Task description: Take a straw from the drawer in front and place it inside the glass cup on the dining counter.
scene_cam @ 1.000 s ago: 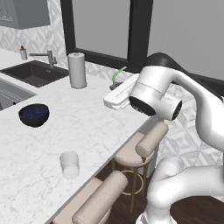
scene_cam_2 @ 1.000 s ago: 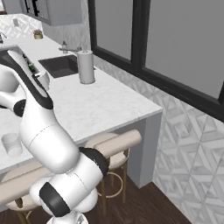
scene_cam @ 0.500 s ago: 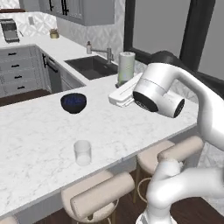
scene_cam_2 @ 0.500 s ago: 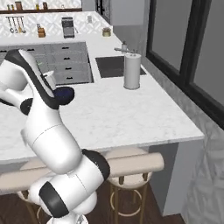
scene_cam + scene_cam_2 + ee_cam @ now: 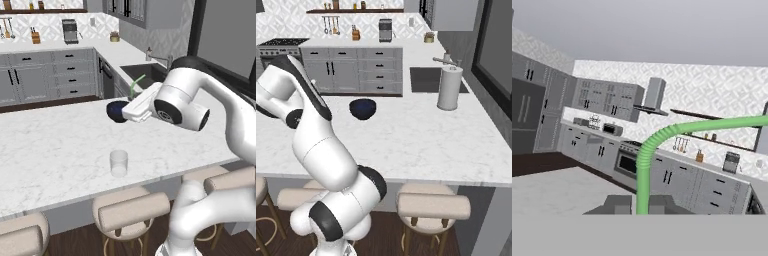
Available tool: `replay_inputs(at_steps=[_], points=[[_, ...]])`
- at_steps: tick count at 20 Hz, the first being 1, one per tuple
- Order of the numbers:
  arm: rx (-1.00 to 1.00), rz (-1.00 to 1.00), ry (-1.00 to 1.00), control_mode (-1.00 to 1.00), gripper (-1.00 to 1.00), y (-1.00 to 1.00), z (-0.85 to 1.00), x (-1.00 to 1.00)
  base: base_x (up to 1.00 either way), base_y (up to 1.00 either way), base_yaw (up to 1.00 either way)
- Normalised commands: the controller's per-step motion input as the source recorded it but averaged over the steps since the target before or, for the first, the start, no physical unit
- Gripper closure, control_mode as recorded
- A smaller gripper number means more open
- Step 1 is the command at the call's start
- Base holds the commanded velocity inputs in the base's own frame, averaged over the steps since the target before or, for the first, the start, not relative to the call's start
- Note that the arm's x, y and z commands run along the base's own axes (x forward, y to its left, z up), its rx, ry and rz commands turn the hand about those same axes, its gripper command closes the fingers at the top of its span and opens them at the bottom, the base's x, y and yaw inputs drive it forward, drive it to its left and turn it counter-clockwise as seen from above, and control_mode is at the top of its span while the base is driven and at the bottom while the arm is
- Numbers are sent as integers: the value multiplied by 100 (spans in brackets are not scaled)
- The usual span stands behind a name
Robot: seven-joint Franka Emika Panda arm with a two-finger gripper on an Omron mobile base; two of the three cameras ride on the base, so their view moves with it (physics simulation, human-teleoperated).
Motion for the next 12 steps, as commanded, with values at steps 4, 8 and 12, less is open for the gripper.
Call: replay_inputs(at_steps=[4,8,12], points=[[0,8,7,-100,100,-43,-18,55,0,0,0],[0,9,9,-100,100,-49,-47,56,0,0,0],[0,21,16,-100,100,-4,-70,25,0,0,0]])
